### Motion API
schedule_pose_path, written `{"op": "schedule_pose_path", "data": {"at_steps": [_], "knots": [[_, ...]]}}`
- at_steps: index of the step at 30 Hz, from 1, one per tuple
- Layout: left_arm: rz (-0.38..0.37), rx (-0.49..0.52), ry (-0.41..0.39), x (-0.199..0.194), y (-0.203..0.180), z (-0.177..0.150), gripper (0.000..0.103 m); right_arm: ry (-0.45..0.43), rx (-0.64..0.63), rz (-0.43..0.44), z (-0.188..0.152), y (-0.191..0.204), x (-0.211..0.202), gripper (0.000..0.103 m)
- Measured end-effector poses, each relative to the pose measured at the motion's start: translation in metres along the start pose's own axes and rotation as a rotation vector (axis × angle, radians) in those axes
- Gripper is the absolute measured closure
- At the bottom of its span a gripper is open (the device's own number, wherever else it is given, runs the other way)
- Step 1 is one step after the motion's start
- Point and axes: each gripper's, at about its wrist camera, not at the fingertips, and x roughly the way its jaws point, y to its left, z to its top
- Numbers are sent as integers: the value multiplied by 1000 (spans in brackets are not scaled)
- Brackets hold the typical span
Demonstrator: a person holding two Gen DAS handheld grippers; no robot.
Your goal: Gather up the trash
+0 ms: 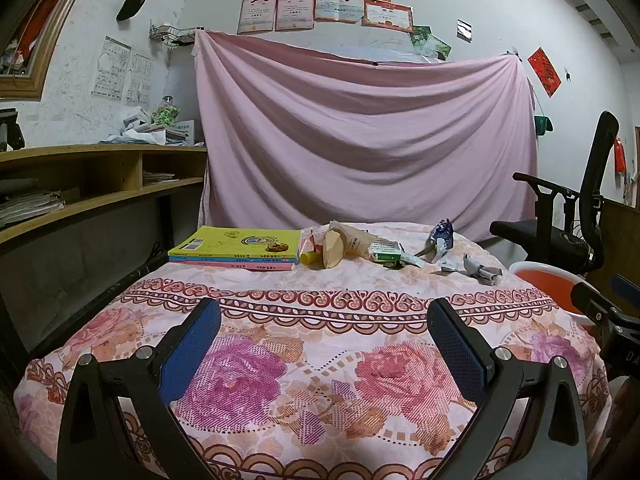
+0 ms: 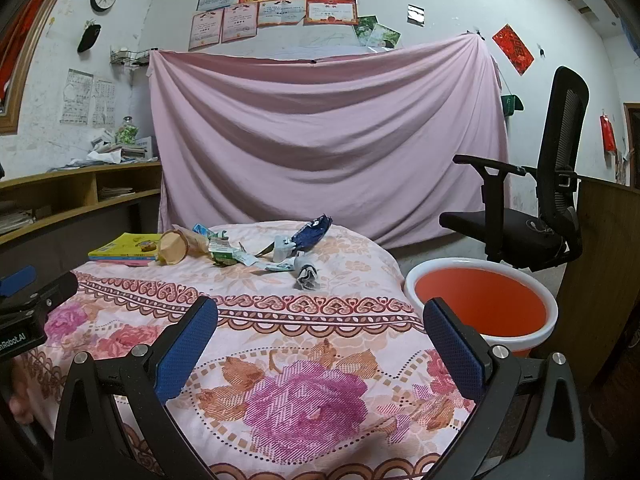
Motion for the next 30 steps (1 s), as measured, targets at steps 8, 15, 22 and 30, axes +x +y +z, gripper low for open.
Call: {"op": "schedule_pose_path", "data": {"at_steps": [8, 15, 22, 30], "knots": [[0, 1, 0, 0, 0, 0, 2, 1, 1, 0, -1, 0, 0, 0], [1, 3, 0, 0, 0, 0, 2, 2, 2, 1, -1, 1, 1, 0], [1, 3, 1, 0, 0, 0, 2, 4, 2, 1, -1, 1, 1, 0], [1, 4, 1, 1, -1, -3, 2, 5, 3, 1, -2, 1, 1, 0]]}}
